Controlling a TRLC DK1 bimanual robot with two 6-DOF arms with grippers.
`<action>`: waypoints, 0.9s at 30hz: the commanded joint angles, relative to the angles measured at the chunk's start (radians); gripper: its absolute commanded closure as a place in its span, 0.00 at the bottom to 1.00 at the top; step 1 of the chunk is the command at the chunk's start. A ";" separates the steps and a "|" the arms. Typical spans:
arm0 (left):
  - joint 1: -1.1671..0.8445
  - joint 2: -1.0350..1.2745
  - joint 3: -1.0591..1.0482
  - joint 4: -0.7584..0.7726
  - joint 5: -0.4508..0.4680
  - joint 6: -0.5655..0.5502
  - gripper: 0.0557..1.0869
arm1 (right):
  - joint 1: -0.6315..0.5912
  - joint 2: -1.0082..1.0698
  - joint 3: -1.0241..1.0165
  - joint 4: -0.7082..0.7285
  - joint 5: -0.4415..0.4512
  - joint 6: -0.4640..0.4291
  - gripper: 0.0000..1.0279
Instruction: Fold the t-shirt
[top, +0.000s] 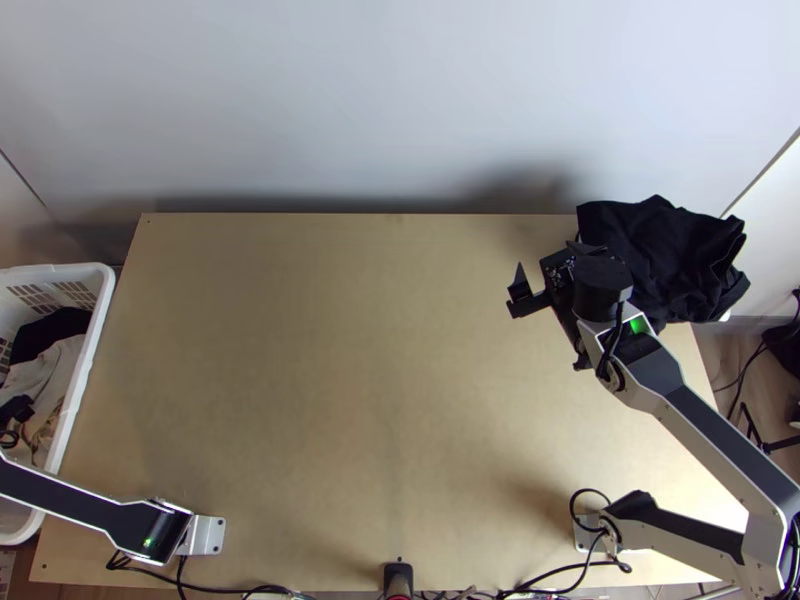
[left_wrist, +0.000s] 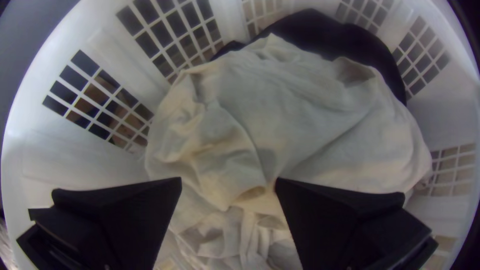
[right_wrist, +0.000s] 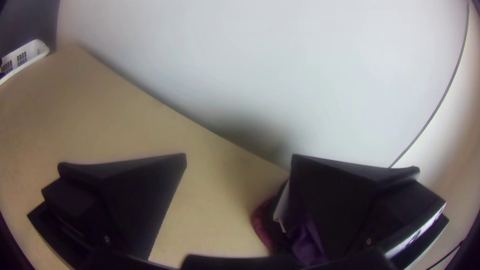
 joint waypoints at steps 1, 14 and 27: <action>0.015 0.008 -0.008 0.026 0.002 0.010 0.11 | 0.001 -0.004 -0.007 0.004 0.003 -0.005 0.05; 0.003 0.096 0.041 0.102 0.033 -0.038 0.96 | 0.009 -0.013 0.018 0.004 0.012 -0.034 0.05; 0.019 -0.008 0.074 0.080 0.069 -0.099 0.96 | 0.021 -0.013 0.036 0.004 0.024 -0.045 0.05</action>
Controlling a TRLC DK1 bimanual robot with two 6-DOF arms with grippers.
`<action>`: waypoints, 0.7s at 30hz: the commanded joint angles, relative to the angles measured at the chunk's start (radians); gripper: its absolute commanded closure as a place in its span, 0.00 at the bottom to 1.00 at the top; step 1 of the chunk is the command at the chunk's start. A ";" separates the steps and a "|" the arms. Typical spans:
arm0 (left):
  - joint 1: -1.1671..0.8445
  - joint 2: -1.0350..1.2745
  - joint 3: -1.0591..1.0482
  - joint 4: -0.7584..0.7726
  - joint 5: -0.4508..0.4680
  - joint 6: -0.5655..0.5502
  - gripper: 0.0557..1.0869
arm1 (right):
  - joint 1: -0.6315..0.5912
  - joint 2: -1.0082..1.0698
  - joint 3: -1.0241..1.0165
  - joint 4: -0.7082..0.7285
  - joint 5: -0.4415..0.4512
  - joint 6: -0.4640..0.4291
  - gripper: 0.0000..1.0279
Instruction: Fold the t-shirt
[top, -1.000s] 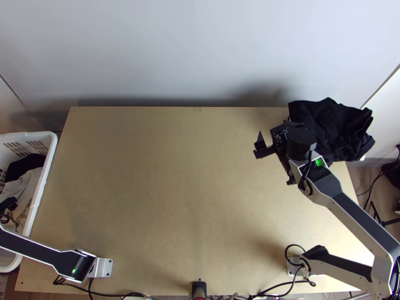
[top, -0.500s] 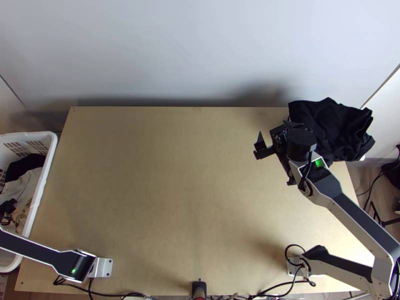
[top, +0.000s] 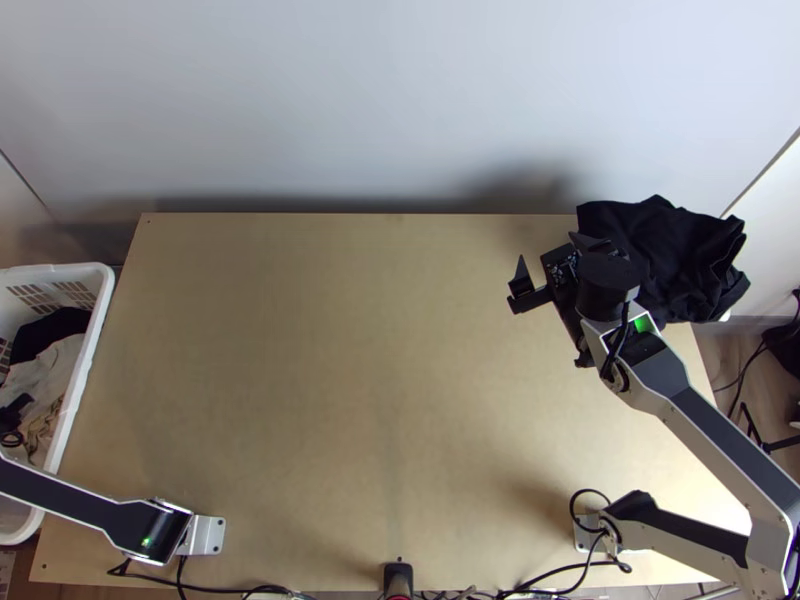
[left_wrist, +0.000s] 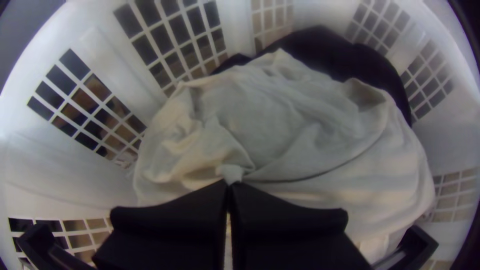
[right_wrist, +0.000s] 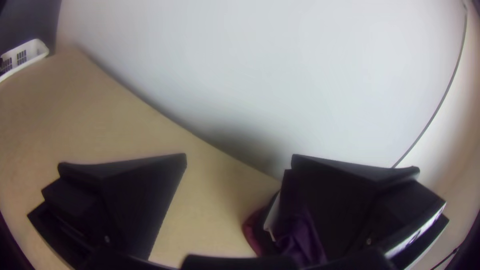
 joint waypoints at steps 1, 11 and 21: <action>0.008 -0.106 0.014 -0.013 0.011 -0.044 0.96 | 0.005 0.001 0.001 0.002 0.003 -0.002 0.05; -0.044 -0.458 0.052 -0.215 0.142 -0.079 0.96 | 0.016 0.005 -0.002 0.016 0.004 -0.005 0.05; -0.232 -0.749 0.029 -0.444 0.183 -0.081 0.96 | 0.012 -0.042 -0.014 0.017 0.008 -0.021 0.05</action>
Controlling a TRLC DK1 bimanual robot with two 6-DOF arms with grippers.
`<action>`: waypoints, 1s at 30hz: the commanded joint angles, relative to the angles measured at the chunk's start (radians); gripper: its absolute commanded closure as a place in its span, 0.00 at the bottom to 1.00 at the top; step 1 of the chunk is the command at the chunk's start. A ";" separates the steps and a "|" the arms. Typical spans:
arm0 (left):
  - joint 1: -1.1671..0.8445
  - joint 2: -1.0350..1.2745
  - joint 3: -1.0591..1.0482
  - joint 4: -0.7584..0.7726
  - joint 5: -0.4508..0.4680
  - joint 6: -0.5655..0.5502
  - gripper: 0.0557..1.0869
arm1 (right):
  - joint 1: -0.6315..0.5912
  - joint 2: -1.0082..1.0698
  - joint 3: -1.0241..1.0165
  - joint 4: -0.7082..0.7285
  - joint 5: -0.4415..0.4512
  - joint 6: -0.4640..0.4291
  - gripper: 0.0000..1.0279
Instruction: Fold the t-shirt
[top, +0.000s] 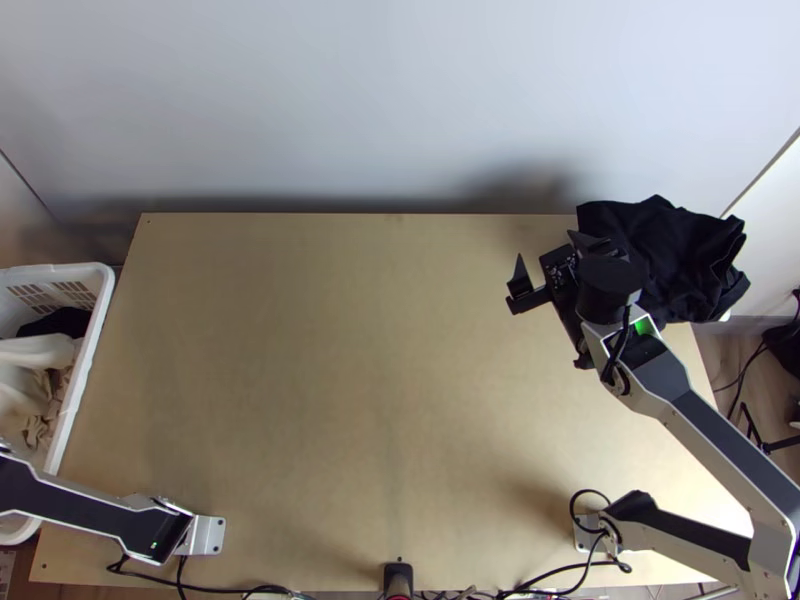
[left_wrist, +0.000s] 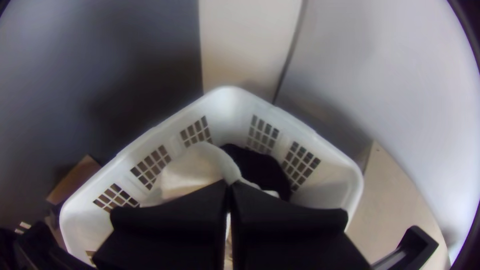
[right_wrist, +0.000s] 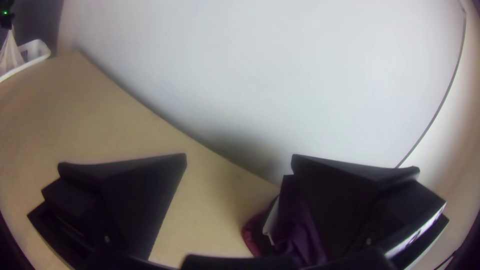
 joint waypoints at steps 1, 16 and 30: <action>-0.153 -0.231 -0.024 -0.155 0.021 -0.015 0.96 | -0.002 -0.035 -0.013 0.001 0.004 -0.006 0.05; -1.064 -0.565 -0.197 -0.315 -0.238 -0.363 0.96 | -0.011 -0.156 -0.136 0.013 0.004 0.006 0.07; -1.683 -0.289 -0.067 -0.262 -0.419 -0.583 0.96 | -0.042 -0.317 -0.346 0.022 0.002 0.072 0.07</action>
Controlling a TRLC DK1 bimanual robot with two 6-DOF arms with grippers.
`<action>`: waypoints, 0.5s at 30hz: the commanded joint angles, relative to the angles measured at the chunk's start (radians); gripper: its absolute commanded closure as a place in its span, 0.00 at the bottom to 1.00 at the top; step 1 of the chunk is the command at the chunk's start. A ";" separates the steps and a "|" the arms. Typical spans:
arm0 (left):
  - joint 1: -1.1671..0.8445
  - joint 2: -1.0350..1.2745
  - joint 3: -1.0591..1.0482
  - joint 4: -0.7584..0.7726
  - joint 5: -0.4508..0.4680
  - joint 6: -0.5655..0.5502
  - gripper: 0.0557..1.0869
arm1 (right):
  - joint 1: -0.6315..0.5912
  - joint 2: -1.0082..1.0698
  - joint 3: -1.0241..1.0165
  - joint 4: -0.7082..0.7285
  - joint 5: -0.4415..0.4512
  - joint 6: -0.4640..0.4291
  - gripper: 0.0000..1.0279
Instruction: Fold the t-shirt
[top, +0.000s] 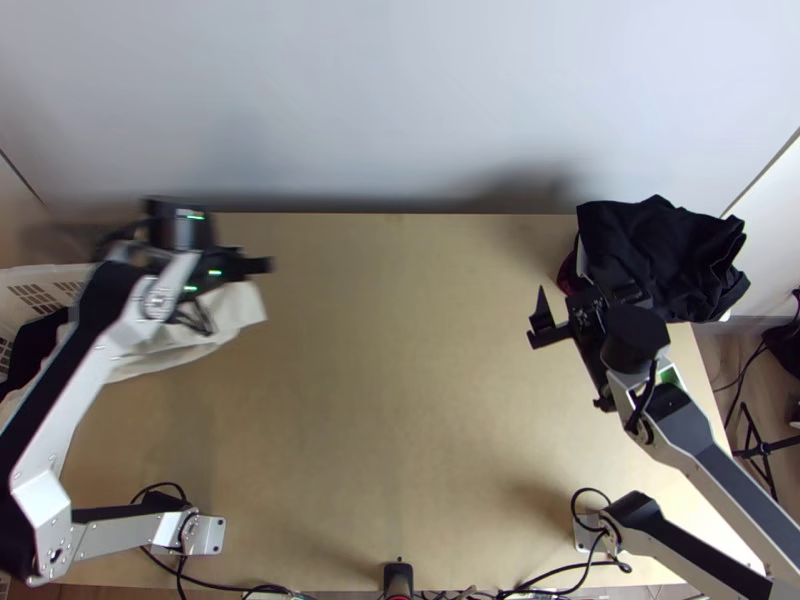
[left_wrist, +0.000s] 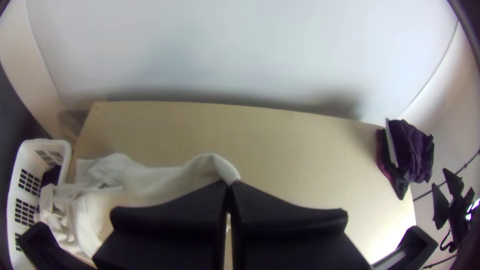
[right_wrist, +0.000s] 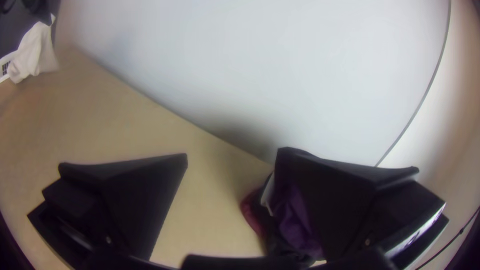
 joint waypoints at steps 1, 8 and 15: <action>-0.286 0.160 0.094 0.013 -0.055 -0.079 0.96 | -0.023 -0.092 -0.120 0.003 0.001 0.039 0.07; -0.473 0.341 0.151 0.089 -0.066 -0.080 0.96 | -0.057 -0.166 -0.186 0.003 0.001 0.045 0.07; -0.570 0.611 0.296 0.152 -0.069 -0.082 0.96 | -0.094 -0.201 -0.241 0.040 0.001 0.056 0.07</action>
